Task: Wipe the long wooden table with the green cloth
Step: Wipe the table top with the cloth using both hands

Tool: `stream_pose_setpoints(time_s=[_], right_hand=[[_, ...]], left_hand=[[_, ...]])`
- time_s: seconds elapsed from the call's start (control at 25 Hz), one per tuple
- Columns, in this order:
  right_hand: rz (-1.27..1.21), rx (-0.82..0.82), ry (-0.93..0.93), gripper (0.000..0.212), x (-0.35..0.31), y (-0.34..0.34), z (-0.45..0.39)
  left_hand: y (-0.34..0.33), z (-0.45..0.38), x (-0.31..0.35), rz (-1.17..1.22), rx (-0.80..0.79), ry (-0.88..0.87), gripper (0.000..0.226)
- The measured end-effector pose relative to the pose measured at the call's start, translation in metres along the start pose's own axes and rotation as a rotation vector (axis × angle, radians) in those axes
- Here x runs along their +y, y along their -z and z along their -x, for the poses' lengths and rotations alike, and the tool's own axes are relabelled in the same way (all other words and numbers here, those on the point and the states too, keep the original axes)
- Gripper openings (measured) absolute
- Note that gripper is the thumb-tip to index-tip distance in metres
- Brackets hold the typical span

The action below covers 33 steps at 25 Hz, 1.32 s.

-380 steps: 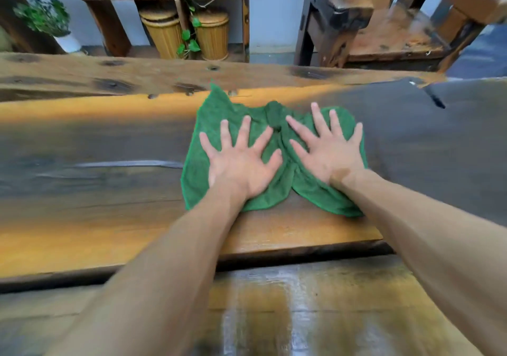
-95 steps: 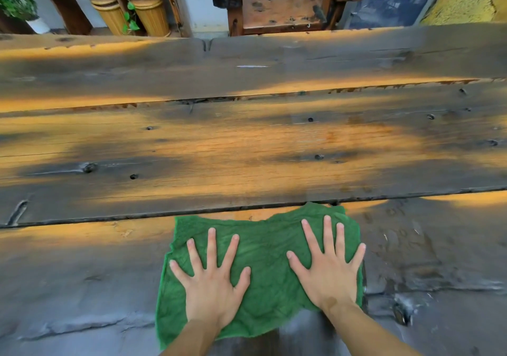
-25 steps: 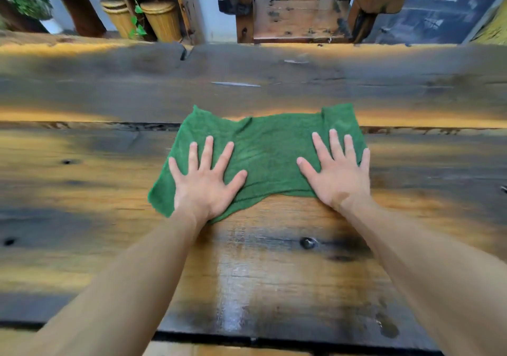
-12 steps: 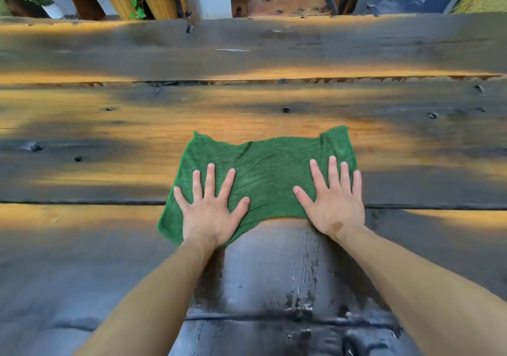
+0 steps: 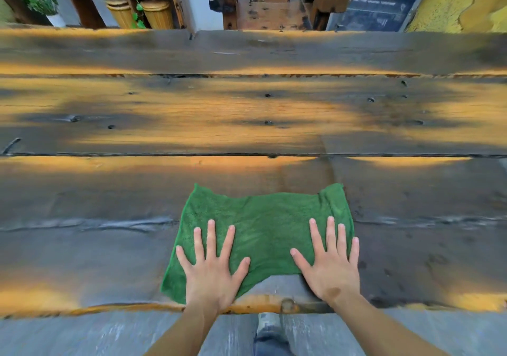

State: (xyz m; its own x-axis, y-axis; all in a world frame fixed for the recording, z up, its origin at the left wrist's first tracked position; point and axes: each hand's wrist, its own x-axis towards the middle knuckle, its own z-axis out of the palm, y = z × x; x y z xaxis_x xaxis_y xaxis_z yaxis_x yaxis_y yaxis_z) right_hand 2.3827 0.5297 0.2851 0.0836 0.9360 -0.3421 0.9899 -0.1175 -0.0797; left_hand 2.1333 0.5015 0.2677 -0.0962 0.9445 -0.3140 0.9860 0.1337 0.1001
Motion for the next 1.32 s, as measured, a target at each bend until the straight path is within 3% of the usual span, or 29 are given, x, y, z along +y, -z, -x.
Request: stream_pose_setpoints(time_s=[0.2, 0.44, 0.6, 0.92, 1.16, 1.32], right_hand=[[-0.002, -0.076, -0.082, 0.088, 0.025, -0.023, 0.076], [-0.024, -0.059, -0.141, 0.101, 0.007, -0.008, 0.062], [-0.013, 0.051, -0.176, 0.1, 0.013, -0.016, 0.02], [0.059, 0.139, -0.007, 0.09, 0.03, 0.005, -0.071], [0.024, 0.076, -0.192, 0.093, 0.026, 0.047, -0.171], [-0.033, 0.109, -0.195, 0.094, 0.03, 0.081, -0.27]], left_hand=[[-0.016, 0.058, 0.005, -0.046, -0.006, -0.068, 0.077], [-0.015, 0.055, 0.017, -0.043, -0.031, -0.071, 0.074], [-0.006, 0.014, 0.035, -0.022, -0.027, -0.056, 0.075], [0.02, -0.083, 0.068, -0.041, 0.015, -0.082, 0.075], [0.048, -0.169, 0.091, -0.024, 0.023, -0.018, 0.074], [0.07, -0.241, 0.116, -0.019, 0.045, 0.012, 0.073]])
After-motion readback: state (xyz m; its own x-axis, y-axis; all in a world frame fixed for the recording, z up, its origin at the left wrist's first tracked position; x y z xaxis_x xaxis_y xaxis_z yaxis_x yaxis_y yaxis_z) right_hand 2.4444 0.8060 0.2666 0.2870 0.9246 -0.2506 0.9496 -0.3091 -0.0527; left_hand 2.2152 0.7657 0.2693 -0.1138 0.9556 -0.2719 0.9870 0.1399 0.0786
